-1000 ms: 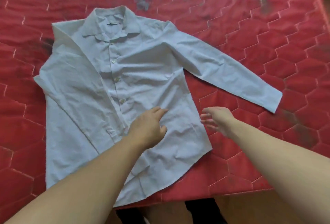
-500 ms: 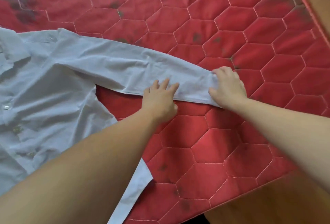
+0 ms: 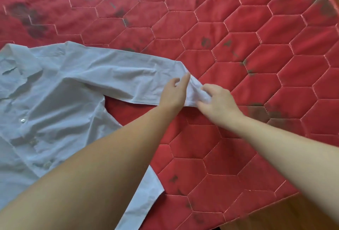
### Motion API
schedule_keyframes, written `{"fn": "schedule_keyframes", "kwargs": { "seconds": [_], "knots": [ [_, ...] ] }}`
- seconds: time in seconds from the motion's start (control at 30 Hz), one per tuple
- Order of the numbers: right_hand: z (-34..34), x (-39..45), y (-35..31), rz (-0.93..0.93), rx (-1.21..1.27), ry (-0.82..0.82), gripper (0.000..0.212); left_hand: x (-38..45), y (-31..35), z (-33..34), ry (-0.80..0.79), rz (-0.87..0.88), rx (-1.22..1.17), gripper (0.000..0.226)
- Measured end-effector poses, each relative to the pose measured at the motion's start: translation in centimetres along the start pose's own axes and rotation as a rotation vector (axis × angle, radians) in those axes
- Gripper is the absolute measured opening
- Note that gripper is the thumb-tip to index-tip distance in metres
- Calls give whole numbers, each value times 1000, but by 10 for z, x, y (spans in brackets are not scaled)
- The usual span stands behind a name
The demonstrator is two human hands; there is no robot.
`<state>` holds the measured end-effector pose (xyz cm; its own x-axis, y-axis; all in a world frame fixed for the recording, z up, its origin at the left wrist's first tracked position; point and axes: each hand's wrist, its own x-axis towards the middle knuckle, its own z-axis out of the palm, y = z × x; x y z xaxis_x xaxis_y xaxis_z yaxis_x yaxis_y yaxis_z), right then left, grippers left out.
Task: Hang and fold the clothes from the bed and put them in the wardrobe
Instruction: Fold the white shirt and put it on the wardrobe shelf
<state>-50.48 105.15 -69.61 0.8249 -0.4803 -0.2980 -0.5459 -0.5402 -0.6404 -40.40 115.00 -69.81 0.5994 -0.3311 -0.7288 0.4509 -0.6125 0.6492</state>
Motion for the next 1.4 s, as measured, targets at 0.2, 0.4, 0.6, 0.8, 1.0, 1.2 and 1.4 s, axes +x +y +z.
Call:
{"fn": "schedule_keyframes", "kwargs": {
  "seconds": [0.2,0.4,0.6,0.8,1.0,1.2,1.4],
  "knots": [
    [58,-57,-71,-308,5,-257,21,-18,-12,-60,136,-129,-217,27],
    [119,-105,-133,-527,-96,-379,13,-58,-53,-176,145,-138,-585,38],
    [177,-153,-185,-666,-261,-474,14,-121,-138,-259,282,-98,-943,32],
    [212,-193,-196,-680,-502,-751,30,-145,-222,-269,441,-217,-930,30],
    [230,-220,-185,-552,-543,-947,26,-162,-248,-262,145,-252,-469,13],
    [232,-204,-165,171,-49,-508,42,-169,-271,-275,88,-327,-412,14],
    [241,-197,-143,477,195,-383,28,-185,-314,-259,53,-345,-222,24]
  ]
}}
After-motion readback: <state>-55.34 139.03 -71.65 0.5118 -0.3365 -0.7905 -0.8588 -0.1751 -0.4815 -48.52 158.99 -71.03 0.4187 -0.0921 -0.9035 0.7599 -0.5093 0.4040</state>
